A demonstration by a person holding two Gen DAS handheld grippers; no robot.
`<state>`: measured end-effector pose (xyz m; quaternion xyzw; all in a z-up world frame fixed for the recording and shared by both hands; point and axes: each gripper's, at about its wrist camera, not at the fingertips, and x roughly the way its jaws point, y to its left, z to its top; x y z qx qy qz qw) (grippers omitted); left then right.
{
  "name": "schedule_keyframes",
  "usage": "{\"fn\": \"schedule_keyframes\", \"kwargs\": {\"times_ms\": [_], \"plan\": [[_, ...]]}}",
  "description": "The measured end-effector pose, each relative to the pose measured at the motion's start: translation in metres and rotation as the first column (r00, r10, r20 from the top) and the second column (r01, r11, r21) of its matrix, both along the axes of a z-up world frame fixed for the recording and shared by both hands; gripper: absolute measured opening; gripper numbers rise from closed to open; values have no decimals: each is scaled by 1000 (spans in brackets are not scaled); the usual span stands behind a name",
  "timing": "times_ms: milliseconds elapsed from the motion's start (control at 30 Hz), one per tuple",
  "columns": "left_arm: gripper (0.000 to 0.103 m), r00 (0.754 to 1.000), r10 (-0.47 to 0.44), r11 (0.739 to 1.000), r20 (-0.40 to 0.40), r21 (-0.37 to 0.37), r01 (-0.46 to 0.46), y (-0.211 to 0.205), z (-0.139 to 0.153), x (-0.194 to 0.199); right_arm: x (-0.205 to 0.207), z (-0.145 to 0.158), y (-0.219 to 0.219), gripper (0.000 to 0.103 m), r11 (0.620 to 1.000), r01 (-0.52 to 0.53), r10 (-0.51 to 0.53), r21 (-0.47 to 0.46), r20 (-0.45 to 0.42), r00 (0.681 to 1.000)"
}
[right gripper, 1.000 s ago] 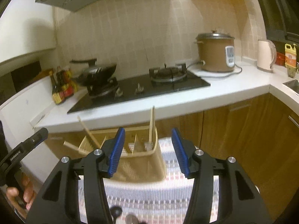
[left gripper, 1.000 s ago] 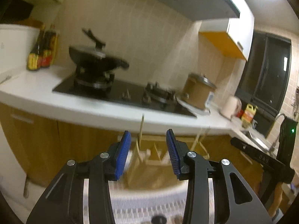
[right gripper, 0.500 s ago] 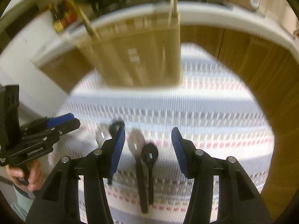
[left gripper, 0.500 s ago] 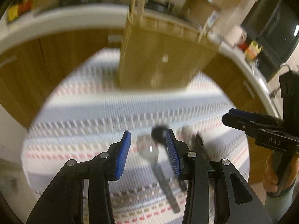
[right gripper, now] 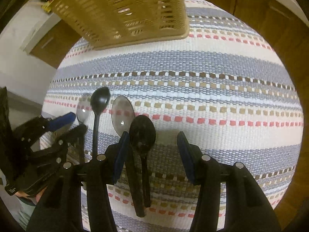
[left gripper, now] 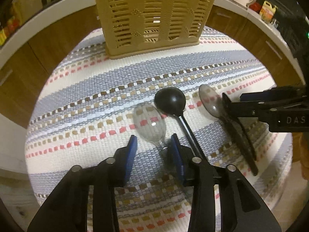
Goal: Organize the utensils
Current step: 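Grasp a clear plastic spoon with the left tool while the right tool grasps a black plastic spoon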
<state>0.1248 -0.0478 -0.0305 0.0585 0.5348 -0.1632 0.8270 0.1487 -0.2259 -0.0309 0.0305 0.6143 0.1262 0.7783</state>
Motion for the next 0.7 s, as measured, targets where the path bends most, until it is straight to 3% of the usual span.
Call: {"fn": "schedule_keyframes", "kwargs": {"times_ms": [67, 333, 400, 433, 533, 633, 700], "plan": [[29, 1000, 0, 1000, 17, 21, 0, -5, -2, 0, -1, 0, 6, 40, 1000, -18, 18, -20, 4, 1000], [20, 999, 13, 998, 52, 56, -16, -6, -1, -2, -11, -5, 34, 37, 985, -86, 96, -153, 60, 994], [11, 998, 21, 998, 60, 65, -25, -3, -2, -5, -15, -5, 41, 30, 974, -100, 117, -202, 71, 991], [11, 998, 25, 998, 59, 58, -28, 1, -2, -5, -17, -7, 39, 22, 969, -105, 123, -222, 67, 990], [10, 998, 35, 999, 46, 28, -36, 8, 2, -4, -20, -8, 40, 21, 966, -106, 128, -236, 77, 989], [10, 998, 48, 999, 48, 20, -49, 19, 4, -6, -22, -6, 31, 11, 968, -79, 101, -240, 82, 992], [10, 997, 57, 998, 45, 7, -57, 27, 4, -7, -22, -5, 25, 11, 968, -60, 84, -244, 87, 993]]}}
